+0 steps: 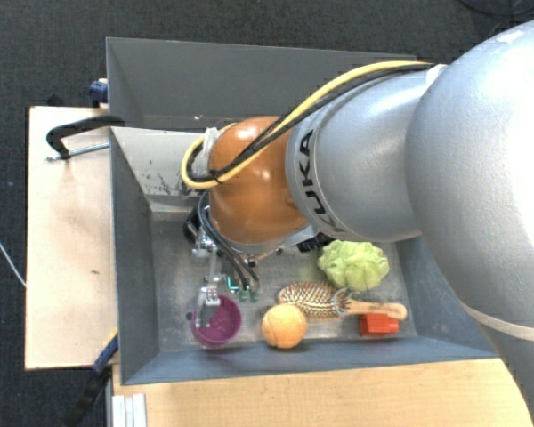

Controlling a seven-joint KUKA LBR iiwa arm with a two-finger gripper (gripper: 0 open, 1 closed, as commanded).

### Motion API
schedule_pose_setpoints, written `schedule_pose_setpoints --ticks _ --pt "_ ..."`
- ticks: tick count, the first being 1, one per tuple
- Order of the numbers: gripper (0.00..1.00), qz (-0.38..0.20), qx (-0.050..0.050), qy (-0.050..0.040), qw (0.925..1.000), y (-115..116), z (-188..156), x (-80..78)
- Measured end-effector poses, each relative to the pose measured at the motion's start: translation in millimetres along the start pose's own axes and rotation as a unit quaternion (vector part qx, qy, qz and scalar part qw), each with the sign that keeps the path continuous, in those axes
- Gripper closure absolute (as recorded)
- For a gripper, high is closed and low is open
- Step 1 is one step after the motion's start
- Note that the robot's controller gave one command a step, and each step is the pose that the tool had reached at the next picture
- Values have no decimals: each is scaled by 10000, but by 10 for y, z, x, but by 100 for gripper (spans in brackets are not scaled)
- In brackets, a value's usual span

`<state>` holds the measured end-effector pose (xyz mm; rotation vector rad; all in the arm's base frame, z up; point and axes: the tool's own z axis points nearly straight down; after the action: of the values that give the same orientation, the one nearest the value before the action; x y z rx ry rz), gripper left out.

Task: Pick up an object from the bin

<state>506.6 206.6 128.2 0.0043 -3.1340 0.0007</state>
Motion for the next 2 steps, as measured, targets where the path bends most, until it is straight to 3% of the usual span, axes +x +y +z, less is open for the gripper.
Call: schedule_pose_setpoints --ticks 1,2 --pt "0 9 -6 -31 10000 -11 -38 -18" --pt "0 -1469 -14 -58 9891 -486 296 76"
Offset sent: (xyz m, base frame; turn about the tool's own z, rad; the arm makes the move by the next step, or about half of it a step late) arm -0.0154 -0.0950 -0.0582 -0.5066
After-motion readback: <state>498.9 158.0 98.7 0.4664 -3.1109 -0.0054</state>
